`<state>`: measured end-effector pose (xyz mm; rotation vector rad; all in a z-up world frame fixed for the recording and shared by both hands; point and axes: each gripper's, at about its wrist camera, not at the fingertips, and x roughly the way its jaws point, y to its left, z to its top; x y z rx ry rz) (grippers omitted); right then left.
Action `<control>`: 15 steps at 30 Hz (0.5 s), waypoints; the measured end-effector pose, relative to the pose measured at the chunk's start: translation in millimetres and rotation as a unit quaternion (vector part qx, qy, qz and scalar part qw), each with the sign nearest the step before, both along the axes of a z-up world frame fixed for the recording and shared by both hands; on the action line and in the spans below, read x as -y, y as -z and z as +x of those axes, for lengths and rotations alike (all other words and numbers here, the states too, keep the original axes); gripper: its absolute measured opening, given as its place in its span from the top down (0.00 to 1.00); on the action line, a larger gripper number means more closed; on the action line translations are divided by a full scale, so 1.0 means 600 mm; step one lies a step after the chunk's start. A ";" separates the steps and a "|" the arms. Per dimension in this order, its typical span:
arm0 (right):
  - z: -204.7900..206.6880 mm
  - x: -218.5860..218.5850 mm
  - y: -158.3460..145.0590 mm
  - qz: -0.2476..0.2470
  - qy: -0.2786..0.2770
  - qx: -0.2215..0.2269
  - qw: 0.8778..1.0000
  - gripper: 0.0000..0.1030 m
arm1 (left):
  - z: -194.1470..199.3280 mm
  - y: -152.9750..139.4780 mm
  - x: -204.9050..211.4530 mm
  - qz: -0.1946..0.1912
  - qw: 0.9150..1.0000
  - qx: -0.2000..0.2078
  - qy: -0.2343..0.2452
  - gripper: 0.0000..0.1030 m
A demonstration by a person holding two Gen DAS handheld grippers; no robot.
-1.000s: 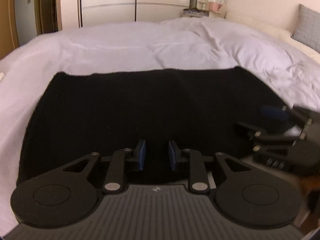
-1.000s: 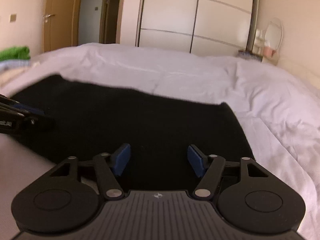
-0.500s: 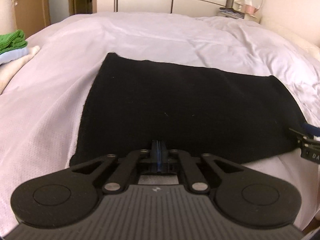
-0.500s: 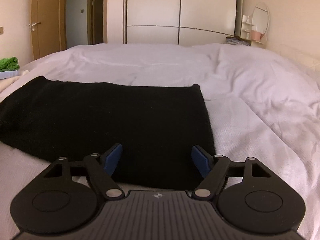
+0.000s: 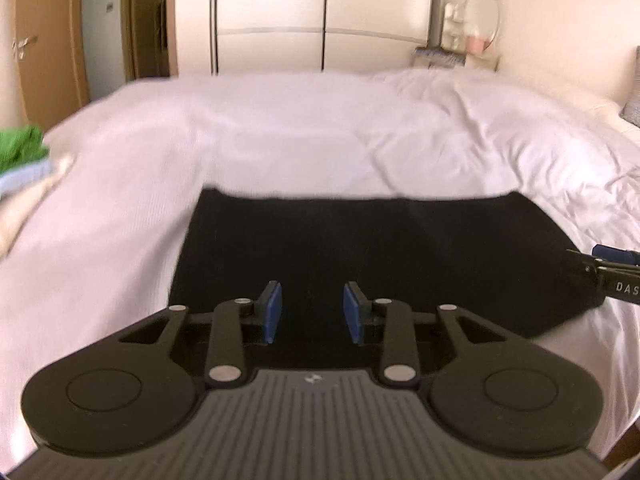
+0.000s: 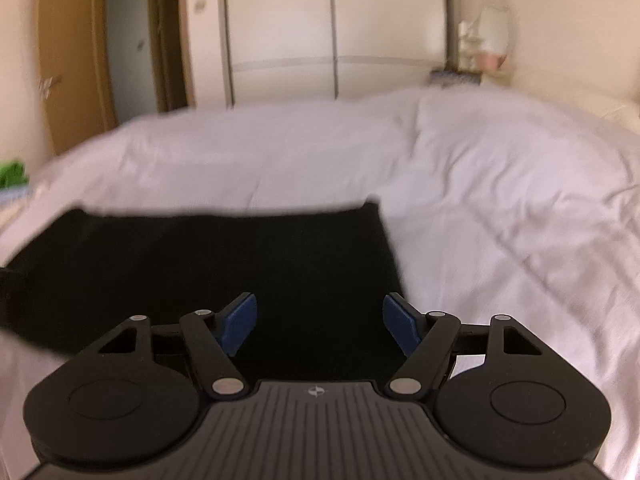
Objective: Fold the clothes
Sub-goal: 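Grasp the edge of the folded black skirt with both grippers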
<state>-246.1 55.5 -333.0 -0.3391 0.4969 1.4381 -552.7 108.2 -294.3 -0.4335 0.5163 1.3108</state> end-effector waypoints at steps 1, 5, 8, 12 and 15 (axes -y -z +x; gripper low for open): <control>0.007 -0.002 0.000 -0.001 0.002 -0.004 1.000 0.32 | -0.006 0.009 -0.009 -0.002 1.000 -0.002 -0.001 0.72; 0.033 -0.009 0.002 -0.006 0.008 -0.019 1.000 0.55 | -0.038 0.067 -0.039 -0.019 0.999 -0.041 -0.029 0.78; 0.052 -0.015 0.003 -0.009 0.013 -0.031 0.999 0.60 | -0.073 0.081 -0.028 -0.014 0.999 -0.017 -0.035 0.79; 0.079 -0.023 0.004 -0.014 0.019 -0.046 0.999 0.72 | -0.092 0.051 -0.025 -0.020 0.998 -0.034 -0.058 0.94; 0.099 -0.037 -0.003 -0.011 0.017 -0.057 0.998 0.66 | -0.088 0.015 -0.054 -0.013 0.997 -0.038 -0.059 0.93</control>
